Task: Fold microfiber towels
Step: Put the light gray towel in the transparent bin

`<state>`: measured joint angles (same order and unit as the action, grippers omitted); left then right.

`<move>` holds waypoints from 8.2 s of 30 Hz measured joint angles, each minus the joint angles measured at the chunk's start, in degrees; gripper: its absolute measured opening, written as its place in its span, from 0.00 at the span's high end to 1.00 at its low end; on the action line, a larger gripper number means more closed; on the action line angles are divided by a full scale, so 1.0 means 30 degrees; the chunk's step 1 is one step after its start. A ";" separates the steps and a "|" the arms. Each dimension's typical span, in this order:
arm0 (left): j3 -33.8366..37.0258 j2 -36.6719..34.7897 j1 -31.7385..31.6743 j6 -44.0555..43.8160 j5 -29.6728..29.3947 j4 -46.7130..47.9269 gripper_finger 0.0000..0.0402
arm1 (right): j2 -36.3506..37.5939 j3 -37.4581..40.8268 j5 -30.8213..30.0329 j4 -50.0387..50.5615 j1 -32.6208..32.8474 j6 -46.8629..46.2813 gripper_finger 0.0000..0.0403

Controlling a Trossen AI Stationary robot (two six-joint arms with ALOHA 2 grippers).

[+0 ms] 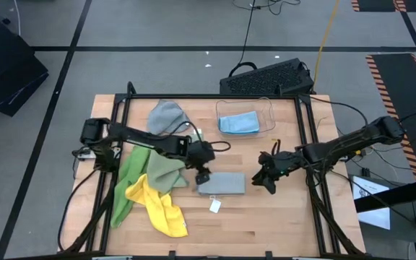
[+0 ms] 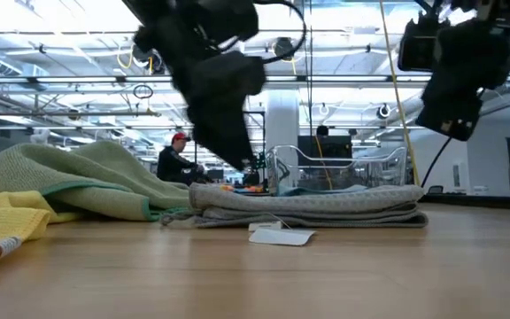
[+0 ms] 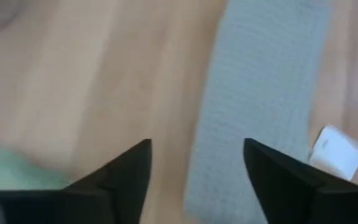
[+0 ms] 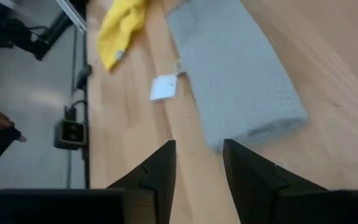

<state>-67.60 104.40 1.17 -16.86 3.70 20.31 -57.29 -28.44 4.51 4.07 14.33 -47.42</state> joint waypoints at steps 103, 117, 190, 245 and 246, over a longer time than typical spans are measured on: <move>-0.1322 -0.1272 -0.3192 0.6545 0.4145 -0.6615 0.36 | -0.5162 -0.5338 0.1200 0.4593 -0.5370 1.1218 0.96; -0.1341 0.0315 -0.4458 0.3366 0.5124 -0.8457 0.38 | -0.5056 -1.1647 0.0960 1.2220 -0.6996 1.6848 0.96; -1.0552 0.6297 -1.1955 -0.8075 1.7392 -1.6780 0.38 | -0.8609 -2.0112 1.2429 1.5791 -1.8462 2.5459 0.96; -1.0669 0.6652 -0.9586 0.2577 1.3646 -1.1746 0.18 | -0.8228 -2.0112 0.9367 1.9031 -1.9077 3.2391 0.96; -1.0669 0.6652 -0.9580 0.3132 1.3776 -1.1306 0.22 | -0.8228 -2.0112 0.9360 1.9032 -1.9047 3.2407 0.96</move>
<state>-99.61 124.36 -27.57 -7.47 45.03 -13.61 -81.97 -88.77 32.59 61.17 -42.81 49.80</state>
